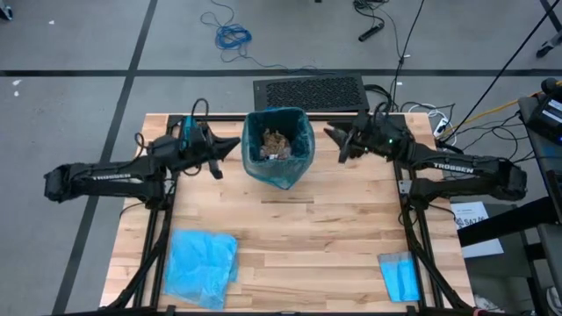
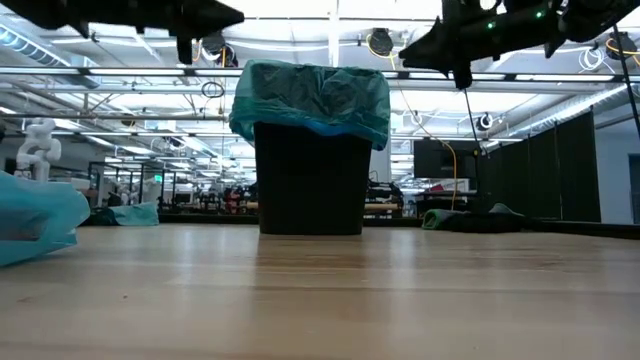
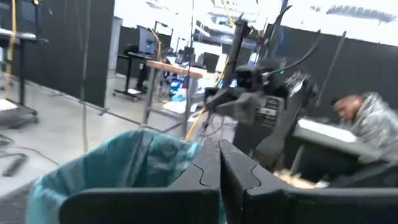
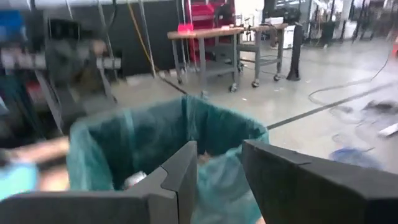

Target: Place trash/remove bag and relplace

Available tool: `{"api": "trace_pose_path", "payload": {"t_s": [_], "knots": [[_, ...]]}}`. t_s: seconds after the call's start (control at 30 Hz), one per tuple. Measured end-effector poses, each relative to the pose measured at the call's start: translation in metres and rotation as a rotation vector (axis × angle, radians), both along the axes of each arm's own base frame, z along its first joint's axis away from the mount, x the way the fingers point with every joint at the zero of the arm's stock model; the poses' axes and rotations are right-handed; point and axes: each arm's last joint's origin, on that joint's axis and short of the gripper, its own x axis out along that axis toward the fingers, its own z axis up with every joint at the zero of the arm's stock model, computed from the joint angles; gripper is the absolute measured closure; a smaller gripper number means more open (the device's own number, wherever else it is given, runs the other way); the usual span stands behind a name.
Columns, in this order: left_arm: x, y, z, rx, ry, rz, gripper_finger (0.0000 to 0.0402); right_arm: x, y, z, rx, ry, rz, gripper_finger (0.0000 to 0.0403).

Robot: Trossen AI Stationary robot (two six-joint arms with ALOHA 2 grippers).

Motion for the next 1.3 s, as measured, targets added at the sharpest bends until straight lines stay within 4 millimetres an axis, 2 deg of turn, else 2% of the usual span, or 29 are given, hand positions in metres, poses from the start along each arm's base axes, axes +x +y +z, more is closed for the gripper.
{"api": "trace_pose_path", "payload": {"t_s": [0.23, 0.4, 0.73, 0.97, 1.3], "knots": [[-0.004, 0.013, 0.023, -0.265, -0.071, -0.082, 0.0401, -0.005, -0.009, 0.003, 0.454, -0.228, 0.075, 0.0284], [-0.010, 0.023, 0.031, -0.411, -0.144, -0.112, 0.0401, -0.005, -0.008, 0.005, 0.659, -0.317, 0.121, 0.0284], [-0.018, 0.039, 0.030, -0.513, -0.179, -0.079, 0.0401, -0.008, -0.015, 0.009, 0.606, -0.351, 0.094, 0.0284], [-0.021, 0.047, 0.029, -0.576, -0.197, -0.045, 0.0401, -0.010, -0.027, -0.006, 0.742, -0.264, 0.087, 0.0284], [-0.019, 0.065, 0.005, -0.706, -0.019, -0.045, 0.0401, -0.012, -0.032, -0.006, 0.766, -0.302, 0.120, 0.0266]]}}
